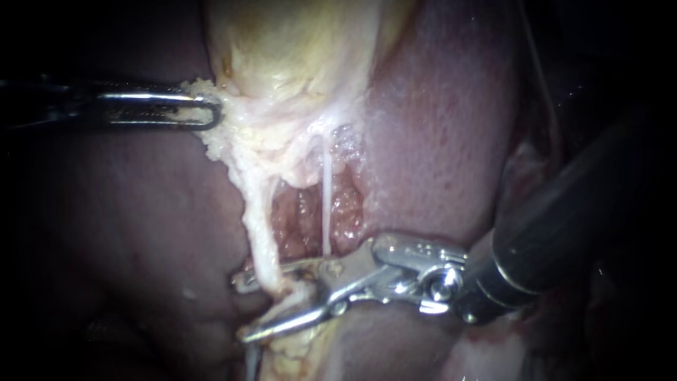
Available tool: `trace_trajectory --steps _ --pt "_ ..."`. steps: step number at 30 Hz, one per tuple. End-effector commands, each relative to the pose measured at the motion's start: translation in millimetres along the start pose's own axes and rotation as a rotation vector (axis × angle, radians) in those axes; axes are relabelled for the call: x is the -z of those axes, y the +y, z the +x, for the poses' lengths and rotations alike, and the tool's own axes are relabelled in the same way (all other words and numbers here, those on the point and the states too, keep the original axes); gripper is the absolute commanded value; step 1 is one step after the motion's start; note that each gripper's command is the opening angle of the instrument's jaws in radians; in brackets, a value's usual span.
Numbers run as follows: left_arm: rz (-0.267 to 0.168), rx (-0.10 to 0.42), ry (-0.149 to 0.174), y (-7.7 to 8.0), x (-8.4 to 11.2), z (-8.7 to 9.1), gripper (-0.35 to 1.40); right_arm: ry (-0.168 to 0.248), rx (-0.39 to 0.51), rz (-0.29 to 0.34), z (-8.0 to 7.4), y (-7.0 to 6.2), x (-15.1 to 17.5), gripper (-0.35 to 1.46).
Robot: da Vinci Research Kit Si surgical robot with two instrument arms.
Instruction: Clipping first clip left tube
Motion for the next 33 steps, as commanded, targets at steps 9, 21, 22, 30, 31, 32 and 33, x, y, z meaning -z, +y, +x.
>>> trace_trajectory --steps 9,21,22,30,31,32,33 --pt "0.0 0.0 0.0 0.0 0.0 0.0 -0.35 -0.003 -0.016 -0.009 0.1 1.1 0.3 0.27" --pt "0.0 0.0 0.0 0.0 0.0 0.0 -0.35 -0.005 -0.069 -0.021 -0.1 1.7 1.0 -0.35" --pt "0.0 0.0 0.0 0.0 0.0 0.0 -0.35 -0.005 -0.075 -0.022 -0.1 1.8 1.1 -0.35" --pt "0.0 0.0 0.0 0.0 0.0 0.0 -0.35 -0.009 -0.074 -0.022 -0.2 1.8 1.1 -0.35" --pt "0.0 0.0 0.0 0.0 0.0 0.0 -0.35 -0.009 -0.074 -0.022 -0.2 1.8 1.1 -0.35" --pt "0.0 0.0 0.0 0.0 0.0 0.0 -0.35 -0.009 -0.074 -0.022 -0.3 1.8 1.1 -0.35" --pt "0.0 0.0 0.0 0.0 0.0 0.0 -0.35 -0.009 -0.074 -0.022 -0.3 1.8 1.1 -0.35"
